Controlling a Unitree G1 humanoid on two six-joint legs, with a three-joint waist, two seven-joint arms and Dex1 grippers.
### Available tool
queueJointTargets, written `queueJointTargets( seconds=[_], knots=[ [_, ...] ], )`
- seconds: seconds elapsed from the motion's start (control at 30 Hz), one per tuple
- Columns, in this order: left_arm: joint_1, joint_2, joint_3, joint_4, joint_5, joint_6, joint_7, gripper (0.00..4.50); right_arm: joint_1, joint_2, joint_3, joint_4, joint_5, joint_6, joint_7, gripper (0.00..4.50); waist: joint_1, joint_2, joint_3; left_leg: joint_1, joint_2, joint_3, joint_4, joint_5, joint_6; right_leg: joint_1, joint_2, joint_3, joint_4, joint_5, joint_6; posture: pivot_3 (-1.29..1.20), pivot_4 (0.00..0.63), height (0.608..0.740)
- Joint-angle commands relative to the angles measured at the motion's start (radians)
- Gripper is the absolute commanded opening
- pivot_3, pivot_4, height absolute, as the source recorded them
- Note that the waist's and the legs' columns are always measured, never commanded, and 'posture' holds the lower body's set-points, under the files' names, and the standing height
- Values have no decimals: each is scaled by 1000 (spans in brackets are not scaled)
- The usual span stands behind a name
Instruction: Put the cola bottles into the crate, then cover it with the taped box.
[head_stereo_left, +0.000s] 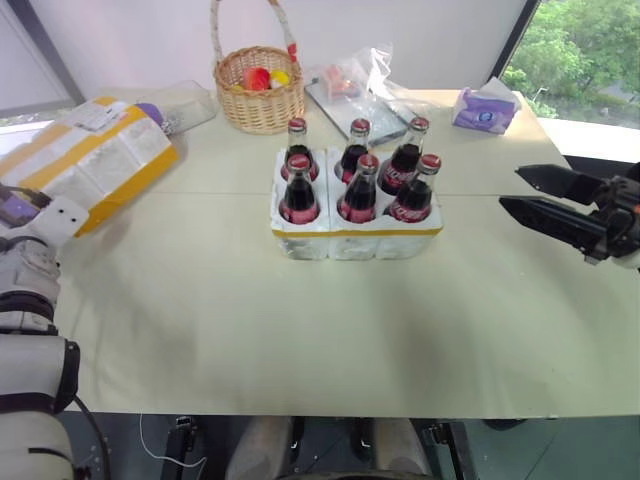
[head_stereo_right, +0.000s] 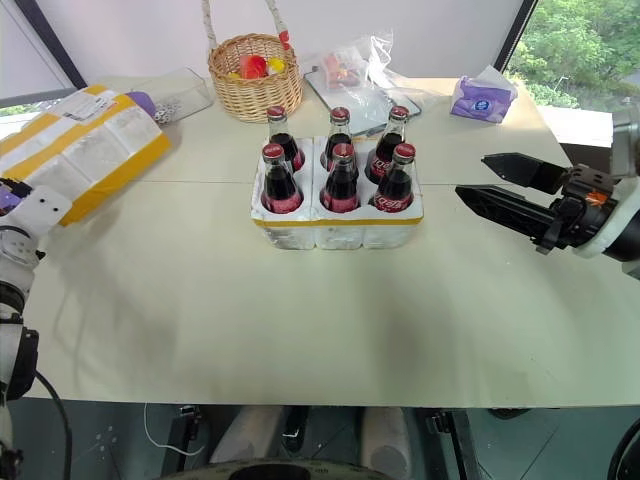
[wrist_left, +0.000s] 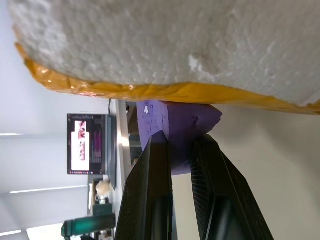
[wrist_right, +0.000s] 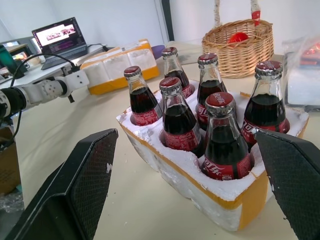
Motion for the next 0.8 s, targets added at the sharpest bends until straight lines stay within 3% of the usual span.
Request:
queueJointTargets(
  seconds=[0.03,0.27,0.43,0.8],
  knots=[
    [41,62,19,-57,-19,-79,8,365,-12,-26,-4,-5,-13,-29,27,4500,0,0,0,0,0,0,0,0,0,0,0,0,0,0,0,0,150,740],
    [224,112,59,-227,-70,-202,-25,365,-47,-44,33,32,-37,-39,58,4500,-3,0,0,0,0,0,0,0,0,0,-1,2,0,0,0,0,150,740],
    [364,108,62,-382,-63,-188,-55,365,-86,-51,65,60,-44,-36,74,4500,2,0,0,0,1,0,0,0,0,0,-1,2,0,0,0,0,150,740],
    [308,31,-30,-345,62,-103,-16,365,-89,-85,99,50,-74,-25,150,4500,14,6,-4,3,0,0,0,0,0,3,-1,0,0,0,0,0,150,740]
  ],
)
